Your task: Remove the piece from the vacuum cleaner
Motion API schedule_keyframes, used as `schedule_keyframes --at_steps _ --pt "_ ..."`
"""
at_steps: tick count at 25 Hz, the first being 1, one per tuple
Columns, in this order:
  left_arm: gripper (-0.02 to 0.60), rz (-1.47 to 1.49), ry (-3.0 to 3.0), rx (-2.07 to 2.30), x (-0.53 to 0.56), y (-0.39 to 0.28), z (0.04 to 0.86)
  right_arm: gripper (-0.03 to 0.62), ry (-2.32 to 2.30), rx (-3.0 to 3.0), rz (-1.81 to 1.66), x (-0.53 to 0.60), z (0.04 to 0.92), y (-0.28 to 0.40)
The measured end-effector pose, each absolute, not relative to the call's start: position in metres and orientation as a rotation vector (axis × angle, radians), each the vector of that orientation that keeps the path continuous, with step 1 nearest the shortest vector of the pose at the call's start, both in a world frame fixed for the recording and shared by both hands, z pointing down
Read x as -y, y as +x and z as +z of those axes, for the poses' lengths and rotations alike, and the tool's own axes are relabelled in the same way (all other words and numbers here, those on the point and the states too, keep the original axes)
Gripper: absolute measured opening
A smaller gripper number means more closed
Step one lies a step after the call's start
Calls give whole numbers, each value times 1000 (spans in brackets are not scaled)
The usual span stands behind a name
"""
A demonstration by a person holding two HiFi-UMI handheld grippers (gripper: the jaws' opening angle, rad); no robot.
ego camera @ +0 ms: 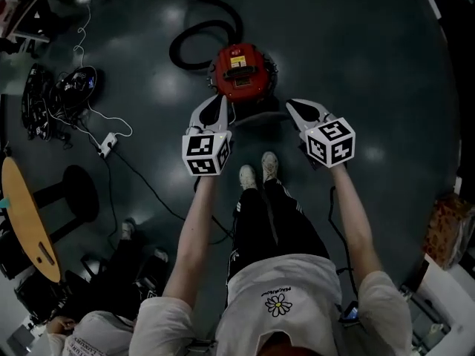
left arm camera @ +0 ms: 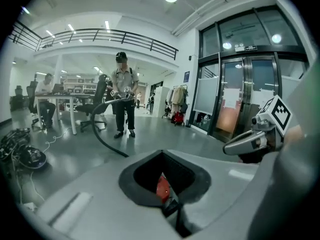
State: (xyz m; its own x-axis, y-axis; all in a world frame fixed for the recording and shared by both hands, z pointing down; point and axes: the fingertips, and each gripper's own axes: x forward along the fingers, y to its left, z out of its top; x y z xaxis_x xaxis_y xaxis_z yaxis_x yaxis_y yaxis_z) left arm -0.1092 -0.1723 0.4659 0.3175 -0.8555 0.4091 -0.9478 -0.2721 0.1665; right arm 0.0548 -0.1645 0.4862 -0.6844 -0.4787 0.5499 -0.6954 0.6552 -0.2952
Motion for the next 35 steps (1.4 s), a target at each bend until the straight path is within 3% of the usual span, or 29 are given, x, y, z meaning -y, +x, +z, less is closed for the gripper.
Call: schedule_keyframes --at_steps 3,12,20,26,30,35 --pt "0 382 2187 1553 198 -115 512 31 852 2389 656 179 525 45" --pt "0 711 2189 1316 235 -93 675 164 552 2071 501 167 688 50" --pt "0 956 2179 1131 259 -70 761 204 160 1700 218 146 807 88" --pt "1 930 2150 1141 261 -70 767 185 66 1584 53 138 838 90" --pt "0 855 2105 1181 260 -74 770 58 109 1520 -15 146 849 92" --pt "0 850 2100 1191 263 -75 772 35 73 1536 -24 137 850 90"
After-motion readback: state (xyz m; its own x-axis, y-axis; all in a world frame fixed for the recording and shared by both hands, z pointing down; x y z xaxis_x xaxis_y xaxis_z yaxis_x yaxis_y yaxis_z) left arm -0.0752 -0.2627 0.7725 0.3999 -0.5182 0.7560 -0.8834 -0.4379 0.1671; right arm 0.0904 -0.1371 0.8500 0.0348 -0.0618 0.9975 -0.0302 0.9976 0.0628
